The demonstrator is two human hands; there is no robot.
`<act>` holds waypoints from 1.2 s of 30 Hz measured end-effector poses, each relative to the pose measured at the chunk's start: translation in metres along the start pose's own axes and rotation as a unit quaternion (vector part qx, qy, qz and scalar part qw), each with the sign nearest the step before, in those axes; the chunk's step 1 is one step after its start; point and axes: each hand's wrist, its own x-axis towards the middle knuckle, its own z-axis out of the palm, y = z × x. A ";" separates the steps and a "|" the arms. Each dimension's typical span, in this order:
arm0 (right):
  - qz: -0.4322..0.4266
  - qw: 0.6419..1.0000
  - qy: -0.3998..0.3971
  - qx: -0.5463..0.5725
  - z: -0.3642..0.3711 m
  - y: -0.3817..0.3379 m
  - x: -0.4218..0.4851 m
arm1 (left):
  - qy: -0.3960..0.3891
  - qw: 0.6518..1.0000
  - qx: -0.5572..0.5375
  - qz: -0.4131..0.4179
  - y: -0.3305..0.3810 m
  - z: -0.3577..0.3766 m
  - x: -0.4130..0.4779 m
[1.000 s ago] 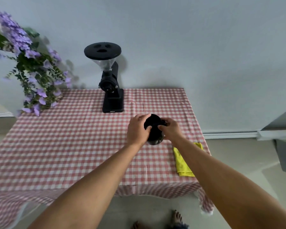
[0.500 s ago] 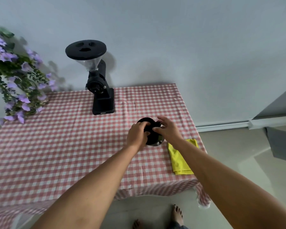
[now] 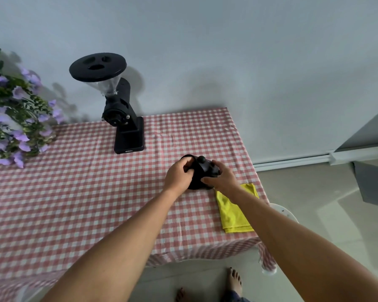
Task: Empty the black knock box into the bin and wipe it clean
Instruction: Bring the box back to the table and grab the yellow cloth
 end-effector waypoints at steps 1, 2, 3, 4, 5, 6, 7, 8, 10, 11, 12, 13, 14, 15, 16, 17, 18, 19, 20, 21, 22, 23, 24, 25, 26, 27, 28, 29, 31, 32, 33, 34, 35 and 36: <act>-0.006 1.000 0.008 0.001 0.001 0.000 0.000 | -0.006 1.000 -0.010 -0.005 0.005 -0.002 0.001; -0.012 1.000 0.015 0.001 0.002 0.000 0.000 | -0.010 1.000 -0.023 -0.014 0.008 -0.002 0.003; -0.020 1.000 0.023 -0.001 0.002 0.000 0.000 | -0.009 0.999 -0.039 -0.025 0.012 -0.002 0.003; -0.027 0.999 0.030 -0.006 0.003 0.000 0.001 | -0.002 0.998 -0.055 -0.041 0.014 -0.001 0.005; -0.033 0.999 0.037 -0.013 0.003 0.000 0.000 | 0.005 0.996 -0.072 -0.048 0.017 -0.001 0.005; -0.037 0.998 0.043 -0.021 0.004 -0.001 0.000 | 0.012 0.995 -0.084 -0.052 0.018 0.001 0.007; -0.040 0.998 0.047 -0.033 0.004 -0.002 0.000 | 0.020 0.994 -0.095 -0.054 0.022 0.001 0.006; -0.043 0.997 0.050 -0.047 0.005 -0.002 0.001 | 0.033 0.993 -0.096 -0.059 0.023 0.004 0.008; -0.050 0.995 0.051 -0.071 0.008 -0.001 0.002 | 0.057 0.991 -0.093 -0.073 0.027 0.007 0.009; -0.054 0.994 0.050 -0.082 0.009 -0.001 0.002 | 0.069 0.990 -0.092 -0.082 0.030 0.008 0.010; -0.058 0.993 0.050 -0.089 0.010 -0.001 0.001 | 0.080 0.989 -0.088 -0.089 0.030 0.010 0.011; -0.061 0.992 0.050 -0.095 0.010 0.000 0.001 | 0.091 0.988 -0.083 -0.096 0.031 0.011 0.012; -0.065 0.992 0.049 -0.099 0.010 0.001 0.000 | 0.098 0.987 -0.078 -0.103 0.029 0.012 0.014; -0.067 0.991 0.049 -0.102 0.009 0.002 0.000 | 0.105 0.986 -0.074 -0.110 0.028 0.012 0.014; -0.067 0.991 0.046 -0.102 0.008 0.003 0.000 | 0.110 0.985 -0.072 -0.116 0.027 0.011 0.015; -0.067 0.992 0.041 -0.099 0.007 0.004 0.000 | 0.112 0.984 -0.073 -0.120 0.025 0.011 0.016; -0.066 0.993 0.034 -0.095 0.005 0.006 0.000 | 0.112 0.983 -0.077 -0.120 0.023 0.010 0.017; -0.064 0.993 0.027 -0.095 0.002 0.008 0.001 | 0.108 0.984 -0.080 -0.118 0.020 0.008 0.017; -0.061 0.993 0.022 -0.102 -0.002 0.010 0.001 | 0.103 0.984 -0.083 -0.116 0.018 0.006 0.017; -0.055 0.992 0.020 -0.116 -0.007 0.013 0.001 | 0.096 0.985 -0.086 -0.115 0.016 0.004 0.017; -0.044 0.989 0.026 -0.141 -0.012 0.016 0.001 | 0.087 0.986 -0.089 -0.114 0.014 0.003 0.017; -0.028 0.983 0.039 -0.178 -0.018 0.020 0.002 | 0.080 0.986 -0.091 -0.112 0.012 0.002 0.017; -0.007 0.973 0.055 -0.224 -0.025 0.023 0.002 | 0.074 0.987 -0.091 -0.106 0.012 0.001 0.015; 0.015 0.960 0.071 -0.271 -0.031 0.027 0.003 | 0.069 0.989 -0.089 -0.100 0.012 0.001 0.014; 0.037 0.946 0.085 -0.309 -0.036 0.030 0.003 | 0.066 0.990 -0.087 -0.093 0.012 0.001 0.013; 0.059 0.935 0.096 -0.337 -0.041 0.032 0.001 | 0.063 0.990 -0.087 -0.087 0.013 0.001 0.012; 0.078 0.926 0.105 -0.356 -0.045 0.035 0.000 | 0.060 0.991 -0.086 -0.080 0.013 0.001 0.010; 0.094 0.919 0.112 -0.367 -0.048 0.038 -0.002 | 0.057 0.992 -0.086 -0.075 0.014 0.000 0.009; 0.125 0.912 0.117 -0.372 -0.052 0.044 -0.006 | 0.049 0.993 -0.085 -0.065 0.014 0.000 0.007; 0.140 0.913 0.117 -0.366 -0.053 0.047 -0.008 | 0.046 0.994 -0.085 -0.060 0.014 0.001 0.007; 0.153 0.915 0.115 -0.356 -0.054 0.050 -0.011 | 0.042 0.994 -0.084 -0.056 0.014 0.000 0.006; 0.165 0.917 0.114 -0.344 -0.054 0.052 -0.012 | 0.039 0.994 -0.083 -0.053 0.015 0.000 0.005; 0.176 0.920 0.115 -0.332 -0.054 0.054 -0.014 | 0.038 0.995 -0.082 -0.052 0.015 0.000 0.004; 0.186 0.921 0.119 -0.321 -0.054 0.055 -0.015 | 0.038 0.994 -0.083 -0.052 0.014 -0.001 0.003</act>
